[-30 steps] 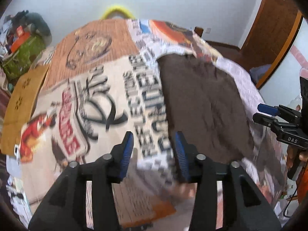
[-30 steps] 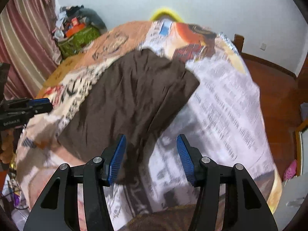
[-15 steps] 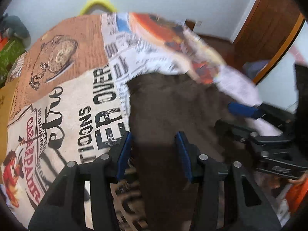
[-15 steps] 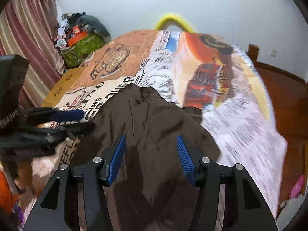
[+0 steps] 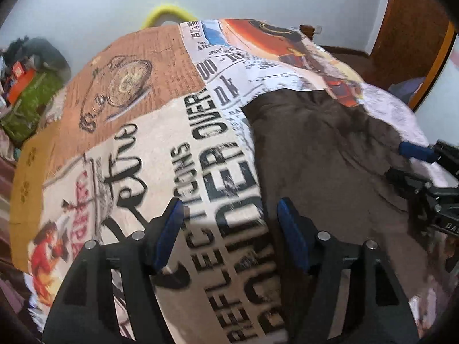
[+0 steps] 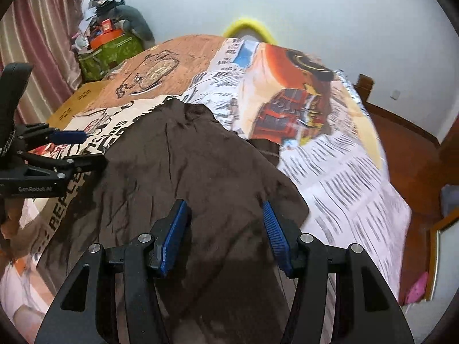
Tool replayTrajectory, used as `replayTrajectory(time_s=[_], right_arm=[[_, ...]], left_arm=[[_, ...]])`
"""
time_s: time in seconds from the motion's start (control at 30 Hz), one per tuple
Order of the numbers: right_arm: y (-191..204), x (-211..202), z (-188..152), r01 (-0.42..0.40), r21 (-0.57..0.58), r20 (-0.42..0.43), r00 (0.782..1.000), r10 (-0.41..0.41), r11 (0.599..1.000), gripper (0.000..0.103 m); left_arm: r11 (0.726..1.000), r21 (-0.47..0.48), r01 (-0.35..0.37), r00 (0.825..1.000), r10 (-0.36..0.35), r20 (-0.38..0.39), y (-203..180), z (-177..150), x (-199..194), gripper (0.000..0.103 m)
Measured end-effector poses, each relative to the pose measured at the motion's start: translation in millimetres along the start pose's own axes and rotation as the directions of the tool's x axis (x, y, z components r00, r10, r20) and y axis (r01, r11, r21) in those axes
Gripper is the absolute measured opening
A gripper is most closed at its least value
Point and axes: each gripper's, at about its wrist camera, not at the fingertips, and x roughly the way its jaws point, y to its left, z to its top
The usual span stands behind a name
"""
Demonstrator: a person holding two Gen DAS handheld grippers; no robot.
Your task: Fold small clothes
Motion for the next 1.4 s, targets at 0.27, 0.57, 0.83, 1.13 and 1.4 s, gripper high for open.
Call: replayTrajectory(time_s=[0.27,0.57,0.83,1.13,1.4], right_arm=[[-23,-4,-27,-0.189,0.261,-0.024,0.979,0.202,0.947,0.071],[-29,15,-19,-0.256,0.339,-0.011,0.961,0.275,0.906,0.074],[-16,15,-15,-0.251,0.3,-0.003,0.965,0.264,0.92,0.074],[-12,34,-1,-0.212,0.252,-0.001,0.976,0.22,0.944,0.067],[-16,49,14,-0.265,0.32,-0.036,0.956,0.291,0.909,0.016]], left_arm=[[0.976,-0.076,0.205,0.975,-0.21,-0.068,-11,-21,2,0.062],[0.953,-0.101,0.285,0.954,-0.292,-0.064,-18,-11,16,0.044],[0.929,-0.155,0.337,0.935,-0.349,-0.059,-10,-1,25,0.031],[0.915,-0.175,0.364,0.924,-0.379,-0.058,-6,5,30,0.027],[0.929,-0.159,0.335,0.938,-0.344,-0.032,-10,5,18,0.008]])
